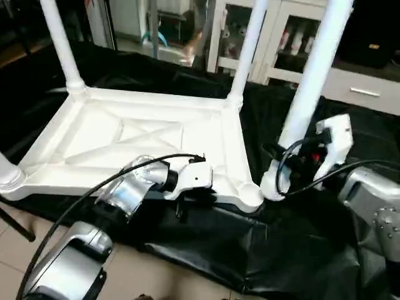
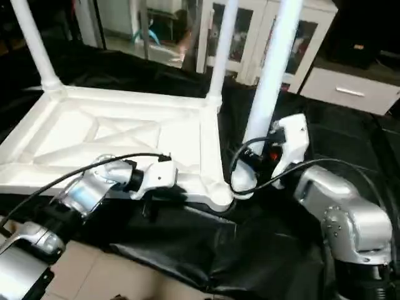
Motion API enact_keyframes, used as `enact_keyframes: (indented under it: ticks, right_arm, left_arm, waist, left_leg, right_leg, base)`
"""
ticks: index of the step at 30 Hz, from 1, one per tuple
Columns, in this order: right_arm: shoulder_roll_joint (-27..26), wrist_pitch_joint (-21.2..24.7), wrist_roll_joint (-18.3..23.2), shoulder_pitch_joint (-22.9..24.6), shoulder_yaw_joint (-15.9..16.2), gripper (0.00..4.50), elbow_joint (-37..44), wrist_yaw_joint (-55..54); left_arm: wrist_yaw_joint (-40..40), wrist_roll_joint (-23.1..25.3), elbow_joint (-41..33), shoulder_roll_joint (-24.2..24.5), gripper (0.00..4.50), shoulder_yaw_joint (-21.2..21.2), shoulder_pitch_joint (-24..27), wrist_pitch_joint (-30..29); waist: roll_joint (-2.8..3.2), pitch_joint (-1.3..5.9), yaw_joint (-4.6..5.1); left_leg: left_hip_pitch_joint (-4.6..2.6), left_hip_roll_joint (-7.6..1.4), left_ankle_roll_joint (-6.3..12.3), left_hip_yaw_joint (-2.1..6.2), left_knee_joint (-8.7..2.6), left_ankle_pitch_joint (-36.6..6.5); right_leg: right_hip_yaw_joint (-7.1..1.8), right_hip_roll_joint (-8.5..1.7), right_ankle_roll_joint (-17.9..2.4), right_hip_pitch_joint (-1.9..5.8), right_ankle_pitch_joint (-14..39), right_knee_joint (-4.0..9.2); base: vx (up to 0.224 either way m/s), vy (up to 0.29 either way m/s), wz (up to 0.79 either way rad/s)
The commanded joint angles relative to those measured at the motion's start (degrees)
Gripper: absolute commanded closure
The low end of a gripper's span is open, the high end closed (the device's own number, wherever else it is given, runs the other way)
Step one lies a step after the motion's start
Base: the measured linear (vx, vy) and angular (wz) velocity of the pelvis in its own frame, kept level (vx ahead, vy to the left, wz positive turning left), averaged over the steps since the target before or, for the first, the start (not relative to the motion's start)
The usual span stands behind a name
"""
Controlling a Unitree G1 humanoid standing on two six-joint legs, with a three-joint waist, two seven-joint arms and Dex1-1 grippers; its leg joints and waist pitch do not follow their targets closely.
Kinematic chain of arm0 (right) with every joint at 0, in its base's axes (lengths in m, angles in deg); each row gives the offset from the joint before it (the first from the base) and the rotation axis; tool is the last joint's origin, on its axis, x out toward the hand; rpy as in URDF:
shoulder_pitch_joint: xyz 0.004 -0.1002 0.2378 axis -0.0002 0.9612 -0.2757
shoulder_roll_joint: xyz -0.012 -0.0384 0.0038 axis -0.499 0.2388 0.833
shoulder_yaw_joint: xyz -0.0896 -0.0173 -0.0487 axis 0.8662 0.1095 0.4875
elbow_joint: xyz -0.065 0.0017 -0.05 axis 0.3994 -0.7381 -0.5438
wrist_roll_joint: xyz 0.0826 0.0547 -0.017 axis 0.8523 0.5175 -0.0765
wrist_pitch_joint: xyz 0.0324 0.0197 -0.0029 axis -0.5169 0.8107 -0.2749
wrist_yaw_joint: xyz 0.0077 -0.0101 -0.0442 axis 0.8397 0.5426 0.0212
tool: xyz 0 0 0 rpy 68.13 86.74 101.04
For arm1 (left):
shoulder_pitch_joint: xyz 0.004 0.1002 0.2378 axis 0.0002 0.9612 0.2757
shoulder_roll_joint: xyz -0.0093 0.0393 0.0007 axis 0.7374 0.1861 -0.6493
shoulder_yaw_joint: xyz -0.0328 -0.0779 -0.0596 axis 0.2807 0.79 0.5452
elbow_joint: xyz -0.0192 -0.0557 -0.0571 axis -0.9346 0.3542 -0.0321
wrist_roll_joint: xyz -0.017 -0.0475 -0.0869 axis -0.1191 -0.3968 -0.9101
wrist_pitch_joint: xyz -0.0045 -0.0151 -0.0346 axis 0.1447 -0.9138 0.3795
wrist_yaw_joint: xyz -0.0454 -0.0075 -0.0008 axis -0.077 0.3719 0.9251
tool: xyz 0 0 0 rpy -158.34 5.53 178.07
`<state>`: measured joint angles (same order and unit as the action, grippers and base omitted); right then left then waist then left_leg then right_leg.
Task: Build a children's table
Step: Insert table leg to table base
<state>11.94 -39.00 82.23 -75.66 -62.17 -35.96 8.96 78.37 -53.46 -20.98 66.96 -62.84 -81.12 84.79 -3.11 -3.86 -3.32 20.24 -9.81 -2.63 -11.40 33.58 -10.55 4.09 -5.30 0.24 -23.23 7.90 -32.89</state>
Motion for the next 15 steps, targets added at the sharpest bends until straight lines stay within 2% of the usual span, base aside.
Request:
enact_keyframes:
  ticks: [1,6,15]
  right_arm:
    - [-1.0,-1.2,-1.5,0.1,1.0,2.67,-1.1,-0.5]
    - [-2.6,-1.3,-1.7,-1.1,2.3,2.67,-2.6,-0.5]
    - [-3.6,-2.2,-3.1,-2.2,4.7,2.67,-5.6,0.6]
  left_arm:
    - [1.5,0.8,0.7,-0.7,4.50,-2.5,2.3,-1.3]
    - [1.8,0.8,-1.9,-0.3,4.50,-2.5,3.1,-3.3]
    - [1.9,1.3,-4.0,0.1,4.50,-2.5,3.9,-4.5]
  waist:
    - [-0.17,2.95,0.20]
    - [-0.05,3.00,0.03]
    - [-0.08,2.82,0.20]
  left_leg:
    - [-0.67,-3.39,-0.59,2.20,-4.64,-20.5]
    - [-0.39,-3.66,-0.86,1.99,-4.89,-18.3]
    - [-0.36,-3.58,-0.84,1.96,-4.96,-18.4]
  right_leg:
    - [-2.53,-4.06,-5.6,1.01,32.3,5.35]
    - [-2.79,-3.84,-8.0,1.24,25.1,4.40]
    - [-2.89,-3.94,-7.8,1.23,26.3,4.57]
  base:
    - [0.000,0.000,0.00]
    - [0.000,0.000,0.00]
    - [0.000,0.000,0.00]
